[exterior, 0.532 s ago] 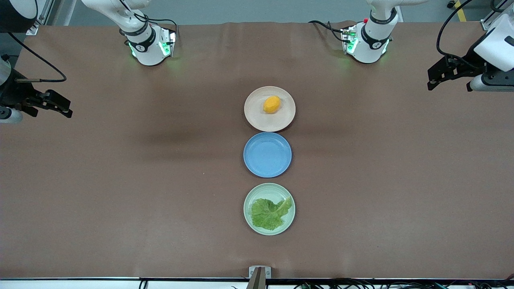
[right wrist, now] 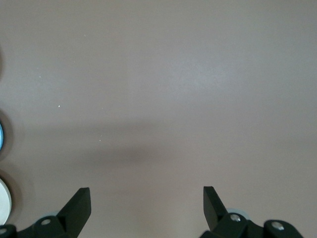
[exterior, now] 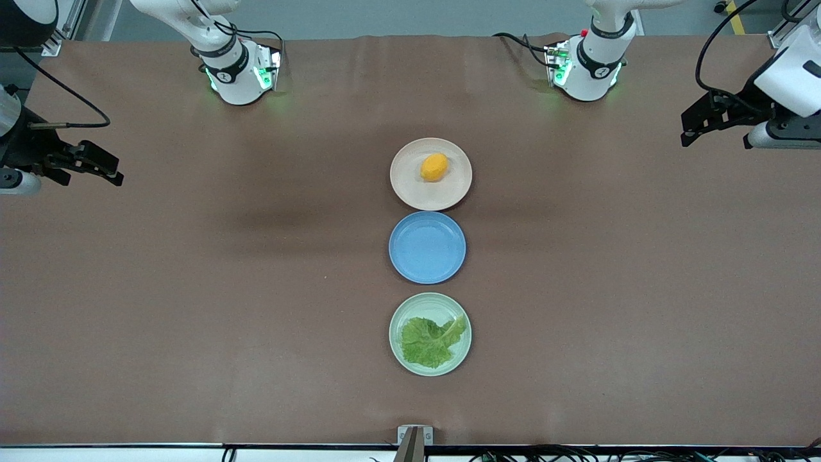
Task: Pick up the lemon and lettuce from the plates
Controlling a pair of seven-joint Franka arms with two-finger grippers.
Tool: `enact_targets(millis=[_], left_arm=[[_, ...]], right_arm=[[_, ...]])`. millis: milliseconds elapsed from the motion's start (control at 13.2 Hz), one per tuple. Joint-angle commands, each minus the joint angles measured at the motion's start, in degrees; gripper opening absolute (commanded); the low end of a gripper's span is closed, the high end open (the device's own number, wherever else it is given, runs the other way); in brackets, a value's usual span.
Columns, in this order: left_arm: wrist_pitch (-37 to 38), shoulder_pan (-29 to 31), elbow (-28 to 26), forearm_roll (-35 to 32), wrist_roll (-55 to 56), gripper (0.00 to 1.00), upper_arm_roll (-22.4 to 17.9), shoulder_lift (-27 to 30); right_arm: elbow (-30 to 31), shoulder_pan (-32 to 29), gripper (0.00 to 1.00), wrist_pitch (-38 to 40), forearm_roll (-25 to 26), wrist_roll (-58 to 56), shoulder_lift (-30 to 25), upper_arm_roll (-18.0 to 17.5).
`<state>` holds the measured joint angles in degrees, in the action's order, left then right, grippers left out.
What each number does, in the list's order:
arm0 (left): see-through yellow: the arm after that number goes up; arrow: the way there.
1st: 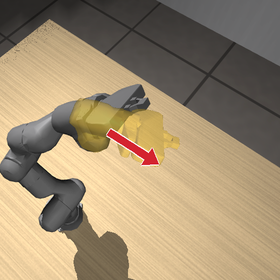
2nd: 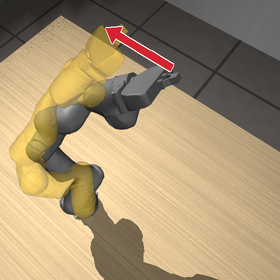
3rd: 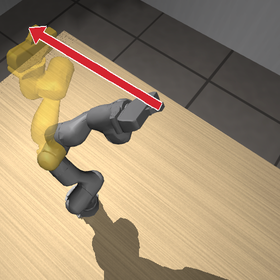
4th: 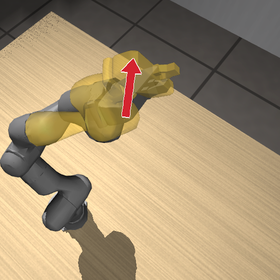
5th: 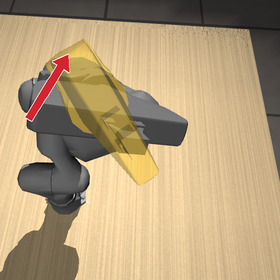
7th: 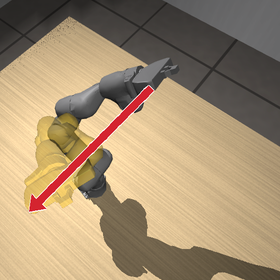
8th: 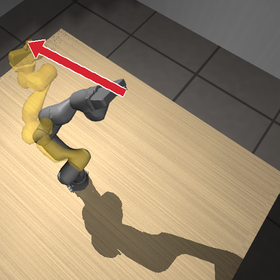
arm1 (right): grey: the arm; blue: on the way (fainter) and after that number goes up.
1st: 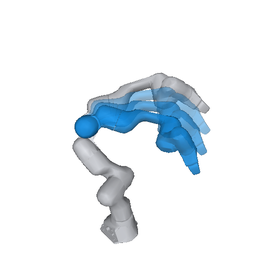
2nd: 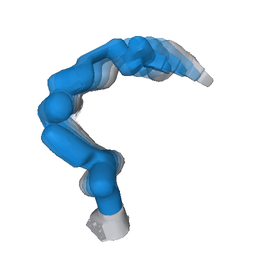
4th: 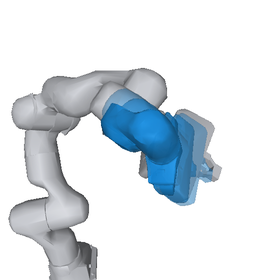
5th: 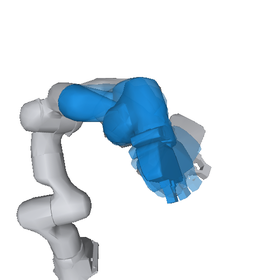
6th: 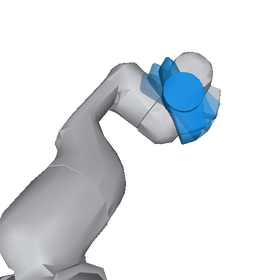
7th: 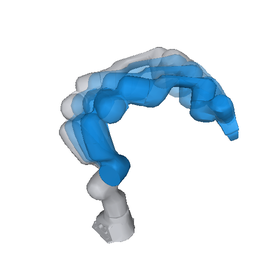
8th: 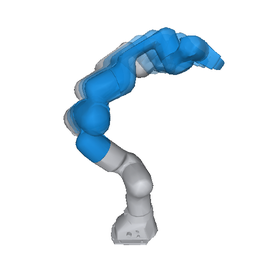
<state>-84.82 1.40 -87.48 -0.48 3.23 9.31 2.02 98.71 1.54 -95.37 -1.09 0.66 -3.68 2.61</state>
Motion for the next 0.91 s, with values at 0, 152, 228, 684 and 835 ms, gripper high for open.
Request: enact_targets(millis=[0,152,228,684,835], left_arm=[[-0.4,-1.4,4.9,1.0,0.5,1.00,1.8,-7.2],[-4.7,-2.7,6.2,1.0,0.5,1.00,2.7,-11.8],[-8.0,-4.1,6.1,0.7,0.5,1.00,2.7,-13.8],[-32.8,-16.1,5.7,-1.2,4.9,1.00,2.4,-28.4],[-40.8,-18.0,6.0,-5.5,5.5,1.00,2.4,-34.4]], right_arm=[[2.2,0.6,1.00,-0.2,-0.1,-0.8,-2.1,0.3],[2.2,0.7,1.00,-0.2,1.1,-1.0,-2.1,0.2],[2.2,0.7,1.00,-0.2,1.4,-1.0,-2.1,0.2],[-0.8,0.7,1.00,3.0,1.6,-0.3,-0.6,0.3],[-2.2,0.0,1.00,3.7,1.3,-0.7,2.8,0.5]])
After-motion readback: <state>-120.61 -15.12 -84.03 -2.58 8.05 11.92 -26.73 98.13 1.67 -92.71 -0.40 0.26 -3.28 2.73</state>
